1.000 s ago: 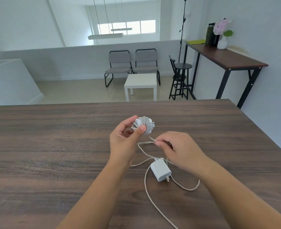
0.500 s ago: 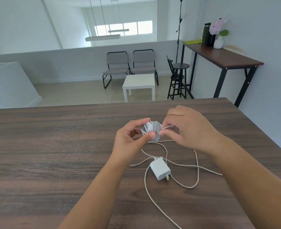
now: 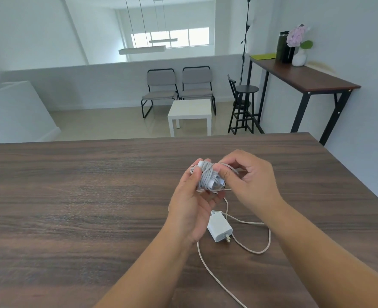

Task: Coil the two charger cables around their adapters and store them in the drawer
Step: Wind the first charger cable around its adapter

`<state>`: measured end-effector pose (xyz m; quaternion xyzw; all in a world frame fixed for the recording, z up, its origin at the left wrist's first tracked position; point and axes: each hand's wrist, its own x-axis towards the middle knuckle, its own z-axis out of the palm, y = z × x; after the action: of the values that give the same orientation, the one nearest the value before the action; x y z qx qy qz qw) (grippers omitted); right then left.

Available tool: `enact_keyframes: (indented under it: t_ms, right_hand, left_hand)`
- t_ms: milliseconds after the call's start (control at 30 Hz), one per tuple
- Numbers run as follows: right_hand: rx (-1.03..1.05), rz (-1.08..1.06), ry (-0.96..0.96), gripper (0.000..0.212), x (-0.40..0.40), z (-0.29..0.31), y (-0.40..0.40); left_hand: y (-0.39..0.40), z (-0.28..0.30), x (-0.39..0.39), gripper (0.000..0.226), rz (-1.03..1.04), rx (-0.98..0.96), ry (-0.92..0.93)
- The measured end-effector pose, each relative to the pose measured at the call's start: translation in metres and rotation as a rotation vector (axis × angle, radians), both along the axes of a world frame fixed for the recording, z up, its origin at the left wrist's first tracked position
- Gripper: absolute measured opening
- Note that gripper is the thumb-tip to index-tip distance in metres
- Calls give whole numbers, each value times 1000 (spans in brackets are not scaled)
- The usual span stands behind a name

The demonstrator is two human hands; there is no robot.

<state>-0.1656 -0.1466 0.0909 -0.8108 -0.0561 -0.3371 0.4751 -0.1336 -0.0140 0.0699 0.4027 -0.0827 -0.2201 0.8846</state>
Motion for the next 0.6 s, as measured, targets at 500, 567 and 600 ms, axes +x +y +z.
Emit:
enact_keyframes:
  t_ms: [500,567,600]
  right_hand:
    - [-130,54,426,11,-11,30,-39]
    - [-78,52,427,18,-11,29,-39]
    - [-43,62,426,20,-11,28,-38]
  left_hand:
    - [23,-6,17,46,-89,341,-246]
    - [23,-7,17,40,-99,341,-243]
    - [22,-8,17,36,-100,341,-244]
